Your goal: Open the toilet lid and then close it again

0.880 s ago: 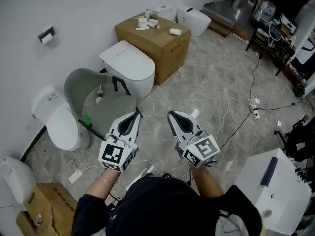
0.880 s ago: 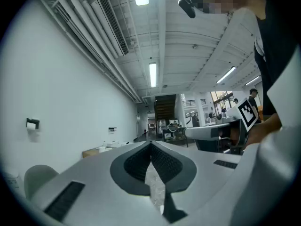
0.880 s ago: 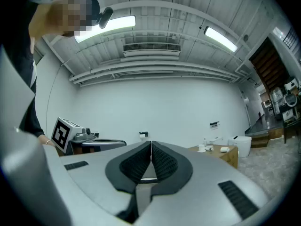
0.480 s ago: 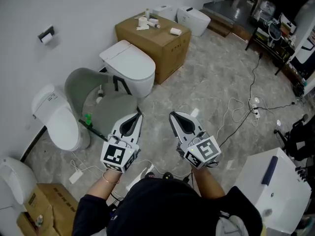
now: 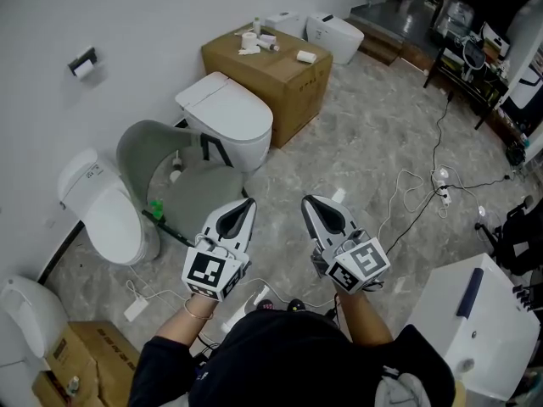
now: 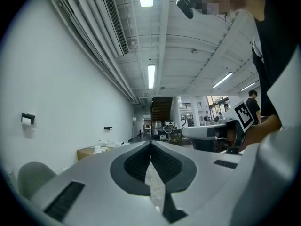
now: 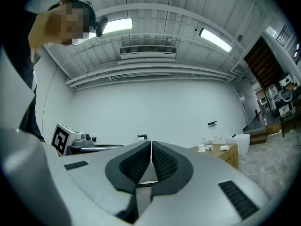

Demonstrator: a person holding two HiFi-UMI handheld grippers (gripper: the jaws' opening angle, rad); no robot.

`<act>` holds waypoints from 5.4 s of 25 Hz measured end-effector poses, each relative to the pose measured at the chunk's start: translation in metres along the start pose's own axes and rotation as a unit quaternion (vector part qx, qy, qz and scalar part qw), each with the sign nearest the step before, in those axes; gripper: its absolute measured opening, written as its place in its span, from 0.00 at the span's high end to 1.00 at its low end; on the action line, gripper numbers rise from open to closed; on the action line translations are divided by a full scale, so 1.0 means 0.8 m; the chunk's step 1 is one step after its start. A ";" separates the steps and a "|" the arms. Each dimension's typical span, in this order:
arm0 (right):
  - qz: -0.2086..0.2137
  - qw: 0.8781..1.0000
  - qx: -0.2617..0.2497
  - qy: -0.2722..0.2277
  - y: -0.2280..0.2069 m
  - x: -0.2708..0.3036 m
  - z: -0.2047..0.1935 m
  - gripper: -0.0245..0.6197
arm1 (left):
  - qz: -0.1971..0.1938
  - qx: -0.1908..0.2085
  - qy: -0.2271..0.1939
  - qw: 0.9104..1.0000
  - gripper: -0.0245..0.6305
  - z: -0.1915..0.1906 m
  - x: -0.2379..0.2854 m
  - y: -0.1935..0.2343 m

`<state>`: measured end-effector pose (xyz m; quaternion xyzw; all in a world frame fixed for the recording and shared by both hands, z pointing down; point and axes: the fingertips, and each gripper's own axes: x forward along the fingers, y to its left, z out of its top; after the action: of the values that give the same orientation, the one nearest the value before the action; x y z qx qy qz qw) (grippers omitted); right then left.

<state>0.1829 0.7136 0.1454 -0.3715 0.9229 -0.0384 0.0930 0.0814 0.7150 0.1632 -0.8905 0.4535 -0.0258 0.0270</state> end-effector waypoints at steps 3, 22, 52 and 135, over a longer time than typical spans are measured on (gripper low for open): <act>-0.007 1.000 -0.011 0.003 0.006 0.002 -0.003 0.93 | -0.005 -0.005 -0.001 1.000 0.96 -0.005 -0.004 0.006; 0.002 1.000 0.020 -0.019 0.003 -0.006 0.000 0.93 | -0.044 0.016 -0.001 0.999 0.96 -0.003 0.009 -0.018; 0.053 0.998 0.018 -0.029 -0.260 0.059 0.027 0.93 | -0.020 0.030 0.020 0.999 0.96 0.003 0.285 -0.010; 0.097 0.994 0.039 0.010 -0.565 0.341 0.005 0.93 | 0.049 -0.016 -0.001 0.999 0.96 -0.024 0.619 0.231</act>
<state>0.2975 0.1985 0.1655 -0.2758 0.9534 -0.0685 0.1017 0.2219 0.2050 0.1800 -0.8675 0.4970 -0.0164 0.0141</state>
